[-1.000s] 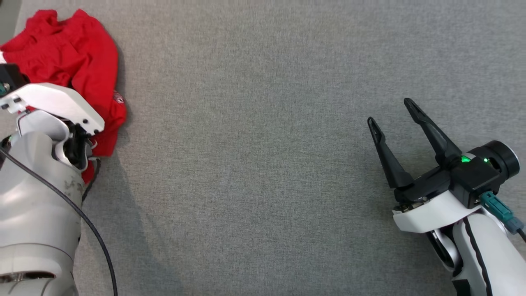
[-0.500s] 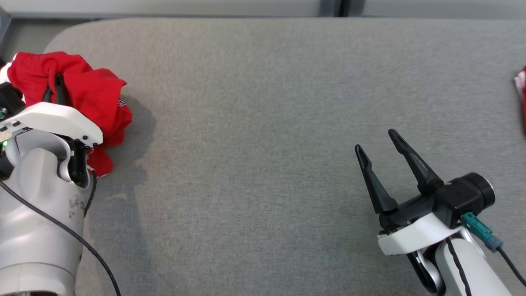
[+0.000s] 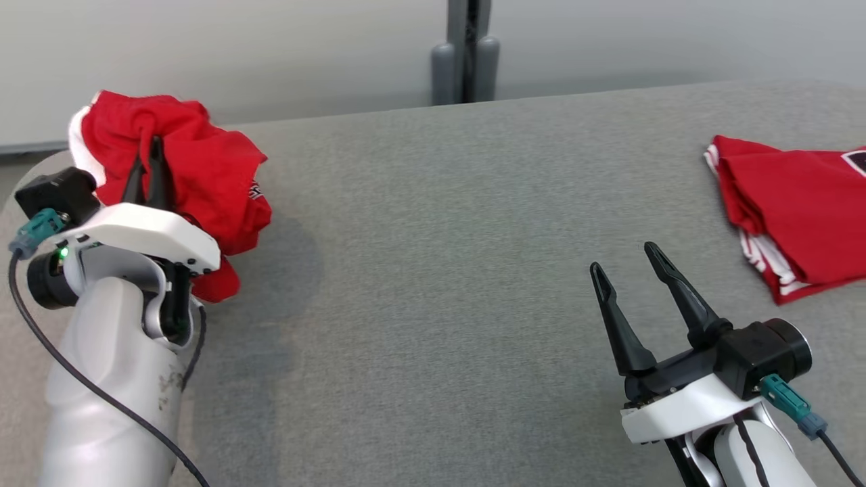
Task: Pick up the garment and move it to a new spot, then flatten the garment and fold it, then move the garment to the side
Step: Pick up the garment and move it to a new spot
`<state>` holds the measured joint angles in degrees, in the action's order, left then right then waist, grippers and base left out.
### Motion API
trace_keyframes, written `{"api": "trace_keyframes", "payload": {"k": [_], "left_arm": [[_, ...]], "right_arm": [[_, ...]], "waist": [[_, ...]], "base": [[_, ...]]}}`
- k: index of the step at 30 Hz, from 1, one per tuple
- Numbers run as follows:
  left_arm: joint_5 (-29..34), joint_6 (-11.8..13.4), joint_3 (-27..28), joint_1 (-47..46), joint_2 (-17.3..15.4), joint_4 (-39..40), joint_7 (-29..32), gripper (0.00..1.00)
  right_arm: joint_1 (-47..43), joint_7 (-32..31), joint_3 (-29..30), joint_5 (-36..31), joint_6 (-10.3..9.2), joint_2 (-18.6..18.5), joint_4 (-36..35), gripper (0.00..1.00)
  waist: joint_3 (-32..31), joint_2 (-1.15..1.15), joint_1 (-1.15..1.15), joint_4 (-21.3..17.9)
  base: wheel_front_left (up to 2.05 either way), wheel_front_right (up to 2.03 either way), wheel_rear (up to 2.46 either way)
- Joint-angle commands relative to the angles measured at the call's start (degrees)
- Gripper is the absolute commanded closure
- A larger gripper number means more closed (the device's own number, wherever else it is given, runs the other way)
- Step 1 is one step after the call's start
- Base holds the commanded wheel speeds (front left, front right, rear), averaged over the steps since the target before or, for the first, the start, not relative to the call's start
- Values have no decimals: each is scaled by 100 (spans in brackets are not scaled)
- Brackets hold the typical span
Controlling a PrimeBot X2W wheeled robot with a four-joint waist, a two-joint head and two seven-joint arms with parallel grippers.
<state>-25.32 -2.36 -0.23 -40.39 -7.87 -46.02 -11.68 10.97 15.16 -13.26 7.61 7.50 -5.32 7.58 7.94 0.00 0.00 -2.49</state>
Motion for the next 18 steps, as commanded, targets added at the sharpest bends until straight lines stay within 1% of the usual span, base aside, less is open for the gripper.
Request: {"api": "trace_keyframes", "payload": {"k": [1, 6, 11, 15, 18], "left_arm": [[-32, 52, -26, 164, 36, 244, 78, 100], [49, 227, -248, 712, 177, 1140, 491, 100], [-42, 438, -397, 1219, 299, 1932, 856, 100], [-90, 571, -598, 1546, 393, 2440, 1061, 100], [-100, 624, -805, 1723, 415, 2749, 1190, 100]], "right_arm": [[-99, 1, 31, -6, -2, 7, -36, 0], [-95, 1, 76, -23, -2, 40, -69, 0], [-64, 2, 79, -1, -2, 60, -71, 0], [-54, 1, 104, 22, -2, 88, -86, 0], [-65, 1, 134, 29, -2, 114, -96, 0]], "waist": [[-141, 0, 0, -232], [-179, 0, 0, -565], [-157, 0, 0, -940], [-108, 0, 0, -1204], [-70, 0, 0, -1354]], "base": [[0, 0, 0], [0, 0, 0], [0, 0, 0], [0, 0, 0], [0, 0, 0]]}}
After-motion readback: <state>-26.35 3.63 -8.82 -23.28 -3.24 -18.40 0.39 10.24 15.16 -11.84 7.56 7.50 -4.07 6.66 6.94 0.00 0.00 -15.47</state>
